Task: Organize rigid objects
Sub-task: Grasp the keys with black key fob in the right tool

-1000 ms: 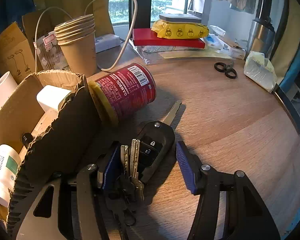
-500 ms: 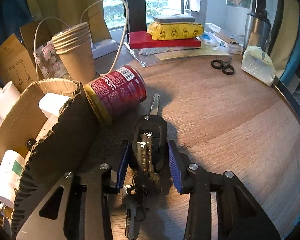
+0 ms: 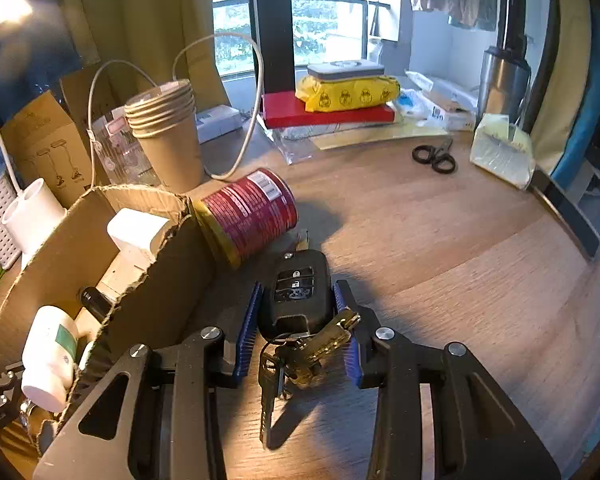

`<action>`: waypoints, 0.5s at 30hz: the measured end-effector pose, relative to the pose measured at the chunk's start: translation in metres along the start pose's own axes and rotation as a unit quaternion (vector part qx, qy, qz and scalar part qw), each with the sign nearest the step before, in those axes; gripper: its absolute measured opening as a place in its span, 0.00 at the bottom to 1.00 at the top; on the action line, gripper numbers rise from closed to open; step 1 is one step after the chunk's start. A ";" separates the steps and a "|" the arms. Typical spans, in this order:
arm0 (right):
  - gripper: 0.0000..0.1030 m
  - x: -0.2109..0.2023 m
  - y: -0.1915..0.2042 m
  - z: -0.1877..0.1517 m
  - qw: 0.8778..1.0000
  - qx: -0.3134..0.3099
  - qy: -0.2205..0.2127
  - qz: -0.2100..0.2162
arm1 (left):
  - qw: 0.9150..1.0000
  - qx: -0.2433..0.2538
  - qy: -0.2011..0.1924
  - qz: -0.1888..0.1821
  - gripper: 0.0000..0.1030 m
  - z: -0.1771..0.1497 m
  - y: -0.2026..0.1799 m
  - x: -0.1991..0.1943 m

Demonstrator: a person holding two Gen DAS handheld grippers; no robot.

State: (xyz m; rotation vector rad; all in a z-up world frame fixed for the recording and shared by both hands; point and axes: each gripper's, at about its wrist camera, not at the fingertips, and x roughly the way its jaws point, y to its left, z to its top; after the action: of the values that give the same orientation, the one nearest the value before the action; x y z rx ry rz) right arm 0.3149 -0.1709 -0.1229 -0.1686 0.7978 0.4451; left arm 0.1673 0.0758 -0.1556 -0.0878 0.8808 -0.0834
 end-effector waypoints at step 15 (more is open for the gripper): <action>0.37 -0.041 0.010 0.015 0.999 -0.023 -0.041 -0.001 | 1.000 0.000 0.000 0.000 0.14 0.000 0.000 0.000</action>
State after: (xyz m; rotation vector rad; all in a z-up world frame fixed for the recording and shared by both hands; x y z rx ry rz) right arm 0.2954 -0.1705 -0.0831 -0.1916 0.7070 0.4665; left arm 0.1673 0.0759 -0.1556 -0.0878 0.8808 -0.0837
